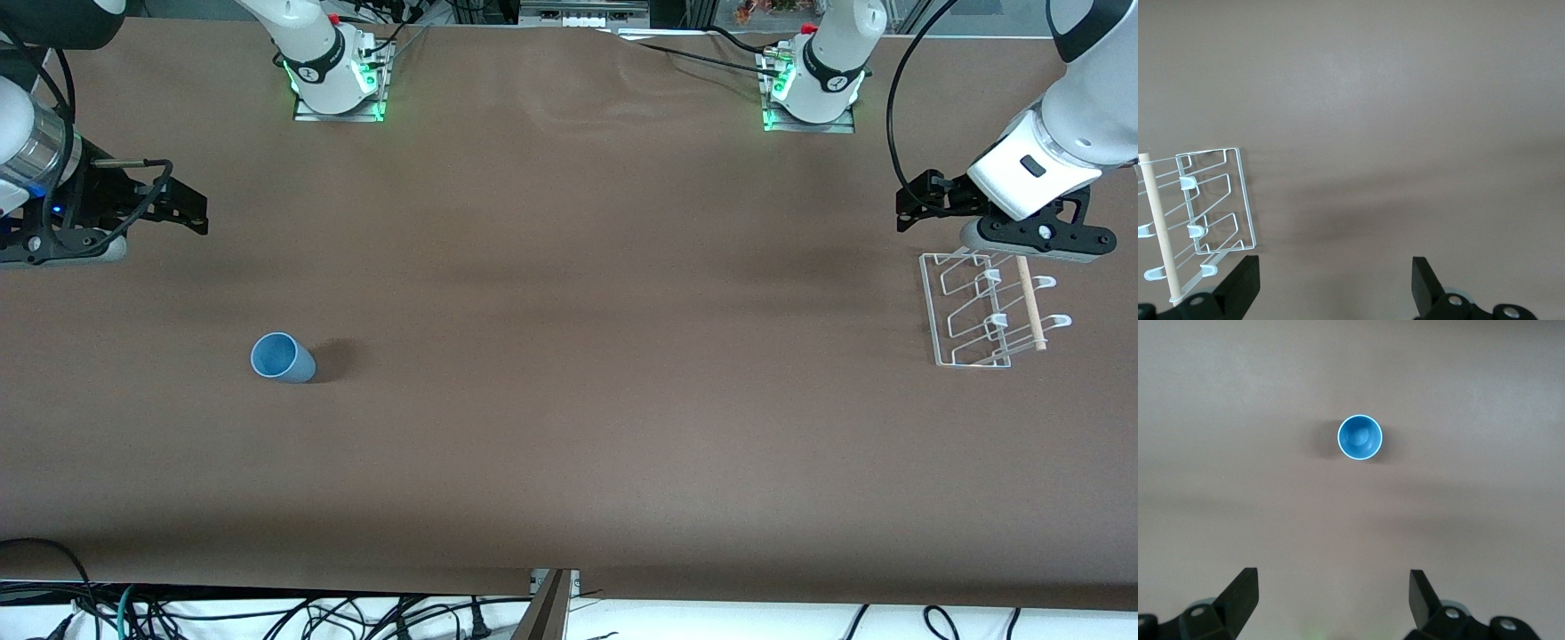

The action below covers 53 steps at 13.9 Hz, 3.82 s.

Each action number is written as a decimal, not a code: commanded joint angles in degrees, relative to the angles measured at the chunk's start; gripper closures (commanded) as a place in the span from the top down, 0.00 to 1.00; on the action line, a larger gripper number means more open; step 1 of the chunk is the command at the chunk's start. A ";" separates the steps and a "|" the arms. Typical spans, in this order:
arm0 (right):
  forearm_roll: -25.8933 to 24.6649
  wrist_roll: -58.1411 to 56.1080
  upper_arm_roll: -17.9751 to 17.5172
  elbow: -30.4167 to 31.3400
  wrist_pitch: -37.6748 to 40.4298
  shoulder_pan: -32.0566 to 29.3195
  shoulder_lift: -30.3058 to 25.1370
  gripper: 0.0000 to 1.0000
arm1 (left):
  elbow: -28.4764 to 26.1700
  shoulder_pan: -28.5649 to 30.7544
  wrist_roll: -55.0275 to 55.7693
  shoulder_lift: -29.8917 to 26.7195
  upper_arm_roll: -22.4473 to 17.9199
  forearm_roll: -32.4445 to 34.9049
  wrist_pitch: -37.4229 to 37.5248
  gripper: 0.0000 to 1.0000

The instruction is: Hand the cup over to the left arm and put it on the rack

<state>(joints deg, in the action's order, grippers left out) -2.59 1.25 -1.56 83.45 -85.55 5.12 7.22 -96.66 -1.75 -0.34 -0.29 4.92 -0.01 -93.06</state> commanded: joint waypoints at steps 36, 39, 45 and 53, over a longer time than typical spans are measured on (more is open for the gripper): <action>-2.77 -1.69 0.07 7.16 -24.03 -5.30 20.19 1.00 | 0.86 0.17 0.70 0.03 0.18 0.54 1.13 1.00; -2.77 -2.12 0.16 10.58 -29.66 -5.39 21.34 1.00 | 0.86 0.17 0.43 0.29 0.18 0.54 1.13 1.00; -2.24 -4.76 0.16 11.65 -34.24 -7.06 24.68 1.00 | 0.94 0.17 -0.09 2.49 0.18 0.45 0.69 1.00; -1.89 -4.68 0.07 12.53 -36.00 -7.06 26.62 0.45 | 0.94 0.61 -0.09 2.58 0.00 -0.87 0.69 1.00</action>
<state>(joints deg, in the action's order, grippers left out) -4.82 -2.57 -0.94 95.11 -120.79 -1.45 34.22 -96.66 -1.57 -0.35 2.12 4.85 -0.09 -92.94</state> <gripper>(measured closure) 0.137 0.000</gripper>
